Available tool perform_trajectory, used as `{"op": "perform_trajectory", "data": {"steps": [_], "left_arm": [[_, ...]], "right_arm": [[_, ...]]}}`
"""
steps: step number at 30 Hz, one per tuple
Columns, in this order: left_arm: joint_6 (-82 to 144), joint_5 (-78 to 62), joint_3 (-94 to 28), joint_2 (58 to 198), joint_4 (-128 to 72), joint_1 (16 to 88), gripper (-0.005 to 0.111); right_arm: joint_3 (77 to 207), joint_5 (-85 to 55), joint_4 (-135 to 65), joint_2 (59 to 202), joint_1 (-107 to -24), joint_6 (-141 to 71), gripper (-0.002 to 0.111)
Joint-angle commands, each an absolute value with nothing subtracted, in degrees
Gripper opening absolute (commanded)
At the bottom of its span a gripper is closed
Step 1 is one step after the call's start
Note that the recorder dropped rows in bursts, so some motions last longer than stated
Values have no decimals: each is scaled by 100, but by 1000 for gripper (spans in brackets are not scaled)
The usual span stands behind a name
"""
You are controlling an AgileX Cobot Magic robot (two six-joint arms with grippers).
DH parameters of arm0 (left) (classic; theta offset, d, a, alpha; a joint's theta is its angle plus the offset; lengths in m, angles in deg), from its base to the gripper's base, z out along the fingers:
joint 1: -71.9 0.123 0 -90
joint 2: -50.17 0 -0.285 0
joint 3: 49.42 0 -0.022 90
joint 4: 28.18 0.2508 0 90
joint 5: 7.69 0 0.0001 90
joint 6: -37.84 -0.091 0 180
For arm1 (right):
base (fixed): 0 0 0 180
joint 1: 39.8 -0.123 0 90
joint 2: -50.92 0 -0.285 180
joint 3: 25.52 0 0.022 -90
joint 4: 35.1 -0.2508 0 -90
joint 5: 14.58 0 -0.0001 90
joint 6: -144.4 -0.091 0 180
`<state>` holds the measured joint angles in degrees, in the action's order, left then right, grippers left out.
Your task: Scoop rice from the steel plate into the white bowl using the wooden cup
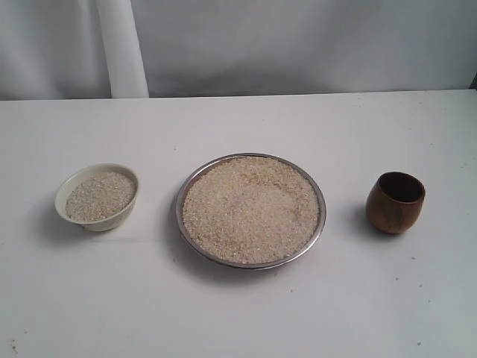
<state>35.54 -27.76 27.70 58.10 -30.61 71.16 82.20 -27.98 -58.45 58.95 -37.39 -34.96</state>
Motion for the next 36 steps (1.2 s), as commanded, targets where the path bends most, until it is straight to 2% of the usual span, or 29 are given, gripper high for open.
{"op": "perform_trajectory", "data": {"steps": [1,7,14,16,17,20,25,26,27,28,29,30,36], "left_arm": [[3576,-2743,2780,5796,-3058,7101,0],[3576,-2743,2780,5796,-3058,7101,0],[3576,-2743,2780,5796,-3058,7101,0],[3576,-2743,2780,5796,-3058,7101,0],[3576,-2743,2780,5796,-3058,7101,0],[3576,-2743,2780,5796,-3058,7101,0],[3576,-2743,2780,5796,-3058,7101,0],[3576,-2743,2780,5796,-3058,7101,0],[3576,-2743,2780,5796,-3058,7101,0],[3576,-2743,2780,5796,-3058,7101,0],[3576,-2743,2780,5796,-3058,7101,0],[3576,-2743,2780,5796,-3058,7101,0],[3576,-2743,2780,5796,-3058,7101,0]], "right_arm": [[9405,-2080,-5505,6651,-3704,-3495,0],[11150,-545,-4787,8251,-3704,-3075,0],[12383,-335,-4742,9717,-3704,-2350,0],[12534,-335,-4900,10078,-3704,-2037,13],[12535,-356,-4950,10283,-3704,-2133,32],[12535,-232,-4882,10430,-3704,-2079,56],[12535,-542,-4763,10446,-3704,-2039,61],[12535,-683,-4591,10501,-3704,-2013,75],[12535,-705,-4574,10569,-3704,-2013,82],[12535,-694,-4470,10686,-3704,-1969,96],[12535,-667,-4468,10739,-3704,-1969,102],[12535,-664,-4468,10811,-3704,-1969,105],[12535,-841,-4468,10964,-3704,-1979,105]]}}
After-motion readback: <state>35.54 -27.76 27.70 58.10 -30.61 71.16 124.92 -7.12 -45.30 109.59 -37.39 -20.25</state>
